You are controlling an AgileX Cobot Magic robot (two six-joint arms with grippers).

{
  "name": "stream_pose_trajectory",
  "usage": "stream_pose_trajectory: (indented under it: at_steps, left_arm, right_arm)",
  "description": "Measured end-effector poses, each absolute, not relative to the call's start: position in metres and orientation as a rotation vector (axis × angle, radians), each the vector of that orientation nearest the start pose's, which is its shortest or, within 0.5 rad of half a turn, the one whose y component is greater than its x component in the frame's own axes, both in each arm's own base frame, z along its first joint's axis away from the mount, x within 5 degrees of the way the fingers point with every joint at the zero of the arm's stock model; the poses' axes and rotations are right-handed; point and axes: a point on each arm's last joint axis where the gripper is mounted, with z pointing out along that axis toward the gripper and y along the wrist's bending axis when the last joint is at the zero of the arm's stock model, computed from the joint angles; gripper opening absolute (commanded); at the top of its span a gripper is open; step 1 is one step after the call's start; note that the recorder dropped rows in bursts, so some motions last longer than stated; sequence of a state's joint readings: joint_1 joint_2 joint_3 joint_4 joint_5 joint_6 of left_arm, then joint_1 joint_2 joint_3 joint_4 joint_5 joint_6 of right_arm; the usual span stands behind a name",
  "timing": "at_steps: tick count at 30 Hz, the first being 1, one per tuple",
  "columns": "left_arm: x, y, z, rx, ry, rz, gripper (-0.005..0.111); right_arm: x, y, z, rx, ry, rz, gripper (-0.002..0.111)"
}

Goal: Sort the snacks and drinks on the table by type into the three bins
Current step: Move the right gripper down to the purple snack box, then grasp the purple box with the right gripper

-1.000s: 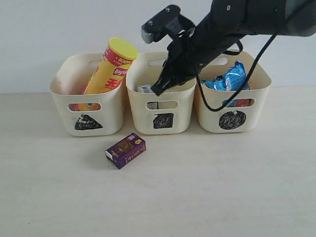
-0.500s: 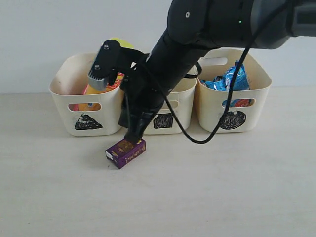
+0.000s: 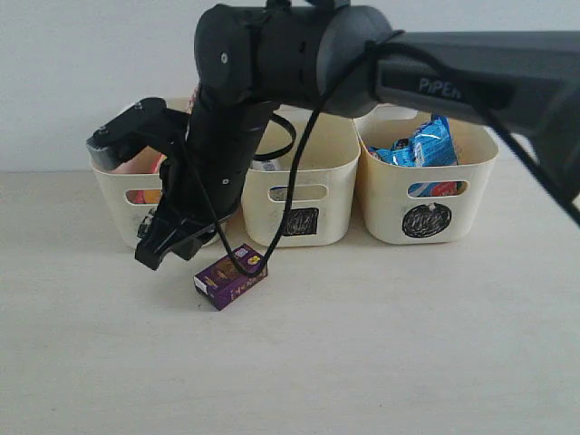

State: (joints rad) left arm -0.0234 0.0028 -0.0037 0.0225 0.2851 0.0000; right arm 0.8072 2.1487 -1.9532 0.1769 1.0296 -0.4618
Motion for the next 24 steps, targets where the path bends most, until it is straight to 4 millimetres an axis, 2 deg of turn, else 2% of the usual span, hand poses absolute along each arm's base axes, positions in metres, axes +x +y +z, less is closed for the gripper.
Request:
stream_pose_trajectory:
  at_steps: [3, 5, 14, 24]
  left_arm:
    - [0.055, -0.001, 0.188, 0.035, 1.767, 0.004, 0.004]
    - [0.055, -0.001, 0.188, 0.035, 1.767, 0.004, 0.004]
    - [0.055, -0.001, 0.188, 0.035, 1.767, 0.004, 0.004]
    - [0.055, -0.001, 0.188, 0.035, 1.767, 0.004, 0.004]
  right_arm:
    - [0.323, 0.356, 0.242, -1.537, 2.299, 0.316, 0.082]
    - [0.324, 0.357, 0.238, -1.531, 2.316, 0.301, 0.105]
    - [0.331, 0.357, 0.225, -1.440, 2.397, 0.256, 0.105]
    - [0.362, 0.345, 0.194, -1.273, 2.469, 0.244, 0.105]
